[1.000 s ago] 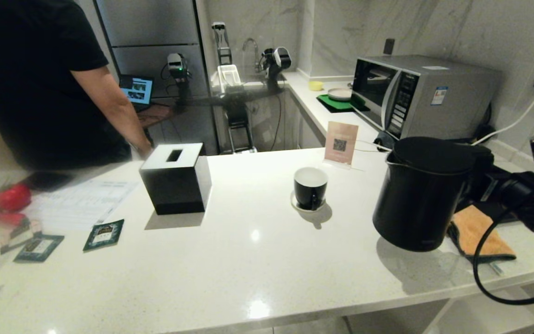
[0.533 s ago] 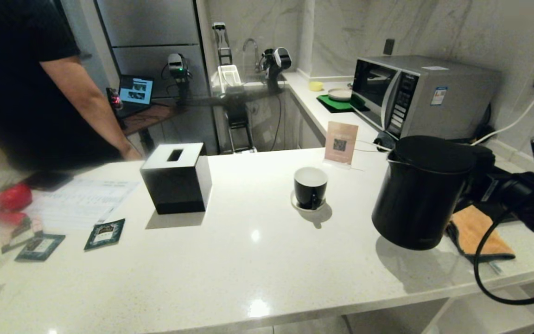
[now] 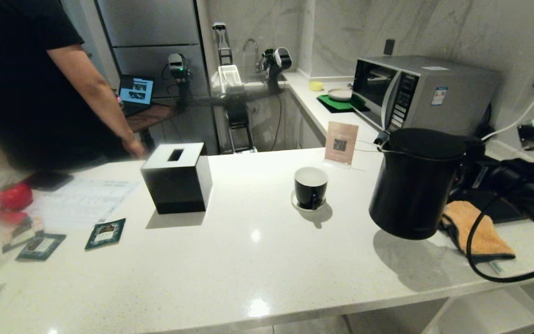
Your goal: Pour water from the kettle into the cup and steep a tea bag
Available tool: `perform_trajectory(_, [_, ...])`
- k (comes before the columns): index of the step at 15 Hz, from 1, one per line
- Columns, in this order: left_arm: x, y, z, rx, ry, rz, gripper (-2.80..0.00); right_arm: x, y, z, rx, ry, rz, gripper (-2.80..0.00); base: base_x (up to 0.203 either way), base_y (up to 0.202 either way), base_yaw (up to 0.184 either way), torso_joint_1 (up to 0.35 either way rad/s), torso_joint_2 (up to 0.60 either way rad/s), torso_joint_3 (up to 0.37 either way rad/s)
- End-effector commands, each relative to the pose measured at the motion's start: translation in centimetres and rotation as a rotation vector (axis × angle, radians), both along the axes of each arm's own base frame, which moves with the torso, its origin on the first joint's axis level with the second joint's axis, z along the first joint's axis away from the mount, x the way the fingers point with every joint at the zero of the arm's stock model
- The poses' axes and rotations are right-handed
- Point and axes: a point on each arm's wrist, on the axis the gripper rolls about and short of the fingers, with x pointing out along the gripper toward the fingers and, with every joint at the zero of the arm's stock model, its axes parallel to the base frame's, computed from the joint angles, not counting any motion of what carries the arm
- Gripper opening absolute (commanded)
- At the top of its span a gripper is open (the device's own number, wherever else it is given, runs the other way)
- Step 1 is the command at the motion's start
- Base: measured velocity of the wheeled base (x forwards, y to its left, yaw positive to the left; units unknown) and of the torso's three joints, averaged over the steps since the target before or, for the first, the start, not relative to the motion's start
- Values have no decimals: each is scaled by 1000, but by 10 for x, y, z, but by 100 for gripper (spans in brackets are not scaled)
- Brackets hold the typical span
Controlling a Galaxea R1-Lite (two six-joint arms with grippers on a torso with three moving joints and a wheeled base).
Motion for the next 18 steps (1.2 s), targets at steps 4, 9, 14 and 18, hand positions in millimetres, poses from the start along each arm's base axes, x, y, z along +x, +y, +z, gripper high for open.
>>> perform_trajectory(4, [0,0,0,1,1,0,-280,15,0,-1,-4,38,1,-280,0,0,0,0,0,0])
perform_trajectory(9, [0,0,0,1,1,0,-280,32,1,-2,-29,72,7,-280,0,0,0,0,0,0])
perform_trajectory(14, [0,0,0,1,1,0,-280,57,22,2,-39,91,-96,-280,0,0,0,0,0,0])
perform_trajectory(18, [0,0,0,1,1,0,-280,66,27,7,-44,107,-105,-280,0,0,0,0,0,0])
